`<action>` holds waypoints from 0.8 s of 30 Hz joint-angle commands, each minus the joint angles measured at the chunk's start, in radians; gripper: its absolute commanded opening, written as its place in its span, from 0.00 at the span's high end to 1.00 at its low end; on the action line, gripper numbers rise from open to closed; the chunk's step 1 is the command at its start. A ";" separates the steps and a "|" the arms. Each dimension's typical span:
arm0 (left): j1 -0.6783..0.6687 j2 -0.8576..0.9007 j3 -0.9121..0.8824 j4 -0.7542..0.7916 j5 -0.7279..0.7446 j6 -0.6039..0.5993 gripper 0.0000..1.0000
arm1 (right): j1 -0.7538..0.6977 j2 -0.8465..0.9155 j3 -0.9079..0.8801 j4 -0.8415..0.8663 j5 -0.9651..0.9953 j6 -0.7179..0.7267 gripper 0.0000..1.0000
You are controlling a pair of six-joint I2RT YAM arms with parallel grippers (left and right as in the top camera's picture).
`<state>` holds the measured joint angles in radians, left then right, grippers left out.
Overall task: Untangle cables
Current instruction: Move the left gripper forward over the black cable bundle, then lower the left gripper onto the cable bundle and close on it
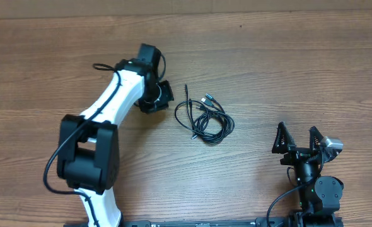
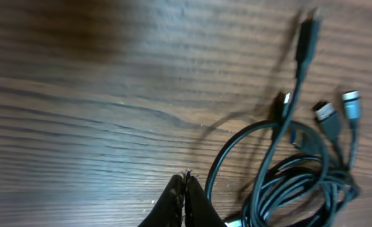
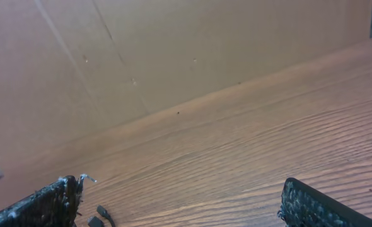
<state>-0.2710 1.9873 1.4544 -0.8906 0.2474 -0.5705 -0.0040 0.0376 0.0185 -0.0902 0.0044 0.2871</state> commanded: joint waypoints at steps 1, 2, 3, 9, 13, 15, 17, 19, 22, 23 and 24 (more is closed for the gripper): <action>-0.018 0.019 0.020 0.000 -0.003 -0.013 0.92 | 0.003 0.000 -0.010 0.006 0.001 -0.003 0.00; -0.021 0.019 0.020 -0.002 -0.003 -0.013 0.91 | 0.003 0.000 -0.010 0.006 0.001 -0.003 0.00; -0.024 0.019 0.020 -0.005 -0.002 -0.013 0.91 | 0.003 0.000 -0.010 0.006 0.001 -0.003 0.00; -0.051 0.020 0.020 -0.014 -0.011 -0.014 0.70 | 0.003 0.000 -0.010 0.006 0.001 -0.003 0.00; -0.067 0.020 0.020 -0.011 -0.023 -0.020 0.64 | 0.003 0.000 -0.010 0.006 0.001 -0.003 0.00; -0.074 0.020 0.020 -0.012 -0.040 -0.039 0.62 | 0.003 0.000 -0.010 0.006 0.001 -0.003 0.00; -0.082 0.020 0.020 -0.013 -0.055 -0.051 0.61 | 0.003 0.000 -0.010 0.006 0.001 -0.003 0.00; -0.090 0.020 0.020 -0.013 -0.056 -0.059 0.60 | 0.003 0.000 -0.010 0.006 0.001 -0.003 0.00; -0.101 0.020 0.020 -0.020 -0.057 -0.058 0.60 | 0.003 0.000 -0.010 0.006 0.001 -0.003 0.00; -0.105 0.020 0.020 -0.025 -0.061 -0.058 0.60 | 0.003 0.000 -0.010 0.006 0.001 -0.003 0.00; -0.109 0.020 0.020 -0.028 -0.068 -0.058 0.60 | 0.003 0.000 -0.010 0.006 0.001 -0.003 0.00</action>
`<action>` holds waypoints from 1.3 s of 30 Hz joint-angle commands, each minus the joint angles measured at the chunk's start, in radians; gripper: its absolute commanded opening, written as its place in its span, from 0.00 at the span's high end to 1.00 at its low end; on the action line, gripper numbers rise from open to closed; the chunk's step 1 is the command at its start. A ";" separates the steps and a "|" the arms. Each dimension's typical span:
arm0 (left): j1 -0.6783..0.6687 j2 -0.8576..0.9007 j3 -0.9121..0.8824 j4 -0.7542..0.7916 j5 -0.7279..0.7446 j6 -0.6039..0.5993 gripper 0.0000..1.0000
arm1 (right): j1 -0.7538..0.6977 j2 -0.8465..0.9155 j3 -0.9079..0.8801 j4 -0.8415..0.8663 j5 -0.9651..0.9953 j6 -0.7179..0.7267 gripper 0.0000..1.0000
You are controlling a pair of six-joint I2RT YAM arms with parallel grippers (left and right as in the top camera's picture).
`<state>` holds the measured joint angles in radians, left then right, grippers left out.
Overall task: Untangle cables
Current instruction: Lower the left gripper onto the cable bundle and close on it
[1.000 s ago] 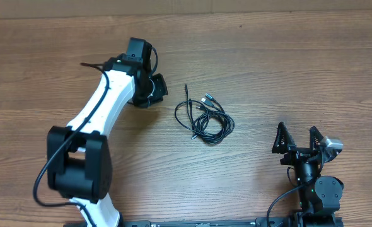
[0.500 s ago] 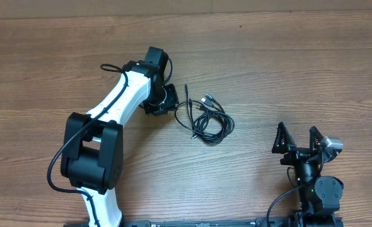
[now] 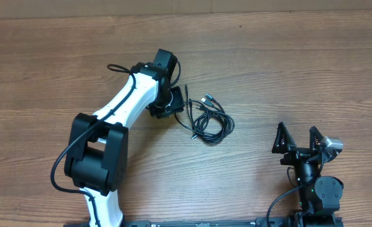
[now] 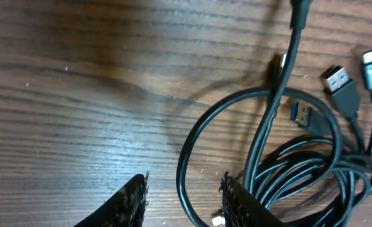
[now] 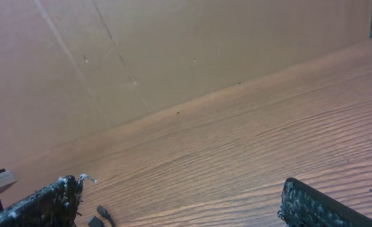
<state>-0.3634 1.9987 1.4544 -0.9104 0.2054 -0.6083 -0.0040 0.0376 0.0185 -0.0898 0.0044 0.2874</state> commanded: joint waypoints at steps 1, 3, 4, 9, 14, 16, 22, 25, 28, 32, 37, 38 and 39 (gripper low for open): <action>-0.020 0.009 0.020 -0.011 -0.037 -0.021 0.60 | 0.003 0.000 -0.010 0.005 0.001 -0.003 0.00; -0.029 0.009 0.020 -0.019 -0.065 -0.021 0.59 | 0.003 0.000 -0.010 0.005 0.001 -0.003 0.00; -0.034 0.009 0.020 -0.021 -0.079 -0.021 0.59 | 0.003 0.000 -0.010 0.005 0.001 -0.003 0.00; -0.061 0.009 0.003 -0.007 -0.093 -0.030 0.60 | 0.003 0.000 -0.010 0.005 0.001 -0.003 0.00; -0.091 0.009 -0.045 0.027 -0.145 -0.073 0.60 | 0.003 0.000 -0.010 0.005 0.001 -0.003 0.00; -0.099 0.009 -0.064 0.047 -0.146 -0.074 0.61 | 0.003 0.000 -0.010 0.006 0.001 -0.003 0.00; -0.102 0.009 -0.097 0.075 -0.147 -0.073 0.68 | 0.003 0.000 -0.010 0.005 0.001 -0.003 0.00; -0.102 0.009 -0.097 0.085 -0.154 -0.073 0.93 | 0.003 0.000 -0.010 0.005 0.001 -0.003 0.00; -0.100 0.009 -0.097 0.132 -0.158 -0.040 0.96 | 0.003 0.000 -0.010 0.005 0.001 -0.003 0.00; -0.072 0.008 -0.041 0.165 -0.157 0.038 0.96 | 0.003 0.000 -0.010 0.005 0.001 -0.003 0.00; 0.002 -0.002 0.137 0.115 -0.149 0.063 0.96 | 0.003 0.000 -0.010 0.005 0.001 -0.003 0.00; 0.016 -0.002 0.174 0.105 -0.137 0.064 0.96 | 0.003 0.000 -0.010 0.005 0.001 -0.003 0.00; 0.030 -0.002 0.214 0.097 -0.117 0.064 0.96 | 0.003 0.000 -0.010 0.005 0.003 -0.006 0.00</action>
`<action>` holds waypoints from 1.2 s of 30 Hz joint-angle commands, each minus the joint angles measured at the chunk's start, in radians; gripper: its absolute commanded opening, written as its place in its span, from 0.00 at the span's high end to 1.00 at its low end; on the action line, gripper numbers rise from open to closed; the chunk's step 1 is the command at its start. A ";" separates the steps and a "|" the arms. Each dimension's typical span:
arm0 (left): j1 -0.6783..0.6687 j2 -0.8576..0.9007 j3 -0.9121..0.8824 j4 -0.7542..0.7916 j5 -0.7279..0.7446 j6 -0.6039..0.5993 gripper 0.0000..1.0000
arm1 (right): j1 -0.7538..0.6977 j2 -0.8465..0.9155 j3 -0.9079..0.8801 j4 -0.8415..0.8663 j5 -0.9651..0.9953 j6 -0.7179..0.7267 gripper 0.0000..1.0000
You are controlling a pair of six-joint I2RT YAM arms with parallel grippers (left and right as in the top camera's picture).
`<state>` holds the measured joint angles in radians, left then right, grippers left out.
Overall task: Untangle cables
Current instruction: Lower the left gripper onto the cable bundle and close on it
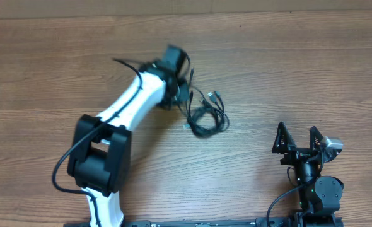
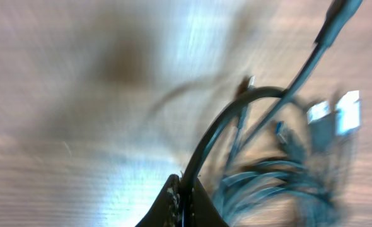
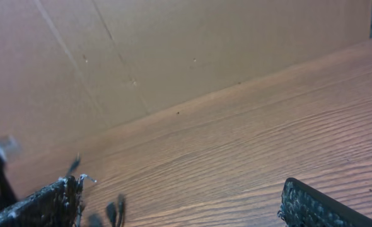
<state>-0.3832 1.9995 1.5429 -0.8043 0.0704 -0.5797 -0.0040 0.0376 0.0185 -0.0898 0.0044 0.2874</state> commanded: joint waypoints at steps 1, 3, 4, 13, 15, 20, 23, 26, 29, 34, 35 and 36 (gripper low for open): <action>0.061 -0.003 0.156 -0.011 0.040 0.035 0.96 | 0.003 0.000 -0.010 0.006 0.016 -0.027 0.00; 0.083 -0.003 0.213 -0.010 0.092 0.035 0.96 | 0.003 0.000 -0.010 0.009 0.024 -0.037 0.00; 0.091 -0.003 0.237 -0.006 0.116 0.034 0.96 | 0.003 0.000 -0.010 0.008 0.023 -0.037 0.00; 0.096 0.001 0.266 -0.033 0.093 0.035 0.96 | 0.003 -0.001 -0.010 0.033 0.023 -0.026 0.00; 0.092 0.001 0.266 -0.053 0.082 0.035 0.96 | 0.003 -0.001 -0.010 0.079 0.002 -0.025 0.00; 0.076 0.002 0.266 -0.088 0.076 0.052 0.96 | 0.003 0.000 -0.010 0.210 -0.146 -0.062 0.00; 0.064 0.002 0.266 -0.089 0.068 0.064 0.96 | 0.003 0.000 0.010 0.231 -0.157 -0.060 0.00; 0.049 0.003 0.265 -0.080 0.019 0.063 0.96 | 0.003 0.004 0.070 0.215 -0.157 -0.060 0.00; 0.029 0.013 0.265 -0.074 -0.029 0.063 0.96 | 0.003 0.028 0.152 0.204 -0.157 -0.060 0.00; -0.004 0.047 0.265 -0.073 -0.033 0.060 0.96 | 0.003 0.125 0.309 0.152 -0.164 -0.060 0.00; -0.011 0.058 0.265 -0.073 -0.033 0.060 0.96 | 0.003 0.155 0.342 0.137 -0.164 -0.060 0.00; -0.018 0.071 0.265 -0.073 -0.033 0.060 0.92 | 0.003 0.183 0.370 0.126 -0.164 -0.062 0.00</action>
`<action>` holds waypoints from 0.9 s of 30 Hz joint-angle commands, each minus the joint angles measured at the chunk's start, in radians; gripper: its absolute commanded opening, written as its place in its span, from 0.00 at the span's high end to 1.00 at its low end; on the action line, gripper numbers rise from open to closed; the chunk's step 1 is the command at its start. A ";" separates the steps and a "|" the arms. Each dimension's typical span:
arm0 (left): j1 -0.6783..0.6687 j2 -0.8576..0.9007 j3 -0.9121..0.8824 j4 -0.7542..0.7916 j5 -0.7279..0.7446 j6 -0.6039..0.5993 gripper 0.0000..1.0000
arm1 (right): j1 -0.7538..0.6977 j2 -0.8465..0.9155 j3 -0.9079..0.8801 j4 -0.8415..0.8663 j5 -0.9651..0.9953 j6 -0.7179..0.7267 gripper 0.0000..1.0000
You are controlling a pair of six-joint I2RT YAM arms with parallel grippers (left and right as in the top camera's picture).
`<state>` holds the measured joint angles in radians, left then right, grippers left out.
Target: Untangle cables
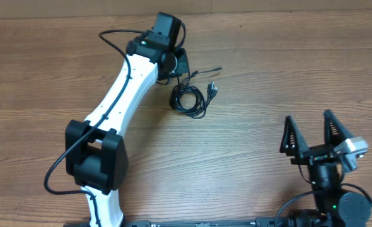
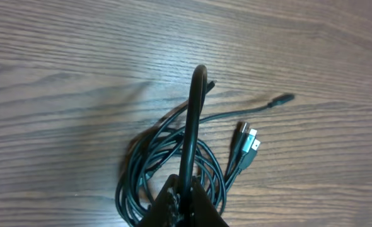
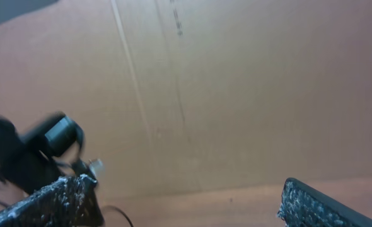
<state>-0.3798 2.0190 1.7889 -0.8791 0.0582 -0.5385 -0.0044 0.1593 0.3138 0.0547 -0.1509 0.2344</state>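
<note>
A bundle of thin black cables (image 1: 190, 99) lies coiled on the wooden table (image 1: 287, 75), with loose plug ends (image 1: 214, 89) pointing right. In the left wrist view the coil (image 2: 167, 173) sits on the wood below the raised loop. My left gripper (image 2: 185, 197) is shut on one strand of the bundle, and that strand arches up as a stiff loop (image 2: 196, 94). Overhead, the left gripper (image 1: 176, 65) sits just above the coil's upper edge. My right gripper (image 1: 315, 135) stands open near the table's front right, far from the cables, holding nothing.
A brown cardboard wall (image 3: 236, 94) rises behind the table's far edge. The left arm's white links (image 1: 126, 94) stretch diagonally from the front left toward the cables. The right wrist view shows the left arm (image 3: 28, 154) blurred at its left side.
My left gripper, still shut on the strand, has moved toward the table's far edge, and the bundle now lies farther back and left. My right gripper has risen and tilted up.
My left gripper was shut, empty, left of the coil. It then stood open at the coil's left loop. After that it was shut on a strand with the bundle shifted. Now the bundle lies farther back under the gripper, and the right arm has lifted.
</note>
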 commanded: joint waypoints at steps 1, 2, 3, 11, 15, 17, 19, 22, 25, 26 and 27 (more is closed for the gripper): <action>-0.027 0.062 0.019 0.004 -0.021 0.019 0.84 | 0.003 0.089 0.103 -0.031 -0.009 -0.021 0.00; -0.035 0.079 0.019 0.007 -0.022 0.020 0.69 | 0.003 0.122 0.135 -0.046 -0.009 -0.031 0.00; -0.042 0.095 0.019 0.010 -0.021 0.023 0.56 | 0.003 0.150 0.163 -0.058 -0.008 -0.031 0.00; -0.055 0.134 0.046 0.013 -0.025 0.169 0.31 | 0.003 0.411 0.376 -0.164 -0.062 -0.031 0.00; -0.051 0.103 0.138 -0.035 -0.027 0.169 0.27 | 0.003 0.554 0.486 -0.253 -0.088 -0.030 0.00; -0.051 0.099 0.185 -0.080 -0.038 0.169 0.25 | 0.003 0.617 0.527 -0.288 -0.102 -0.030 0.00; -0.053 0.100 0.219 -0.127 -0.043 0.169 0.20 | 0.003 0.673 0.549 -0.293 -0.132 -0.029 0.00; -0.053 0.100 0.222 -0.183 -0.039 0.169 0.19 | 0.003 0.745 0.551 -0.266 -0.158 -0.029 0.00; -0.055 0.104 0.215 -0.255 -0.040 0.175 0.50 | 0.003 0.807 0.551 -0.235 -0.163 -0.013 0.00; -0.055 0.103 0.211 -0.270 -0.040 0.185 0.68 | 0.003 0.826 0.550 -0.232 -0.168 0.017 0.00; -0.055 0.104 0.209 -0.286 -0.040 0.199 0.78 | 0.003 0.846 0.550 -0.233 -0.169 0.064 0.00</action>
<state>-0.4343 2.1414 1.9980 -1.1454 0.0288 -0.3794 -0.0044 0.9726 0.8391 -0.1864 -0.2935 0.2276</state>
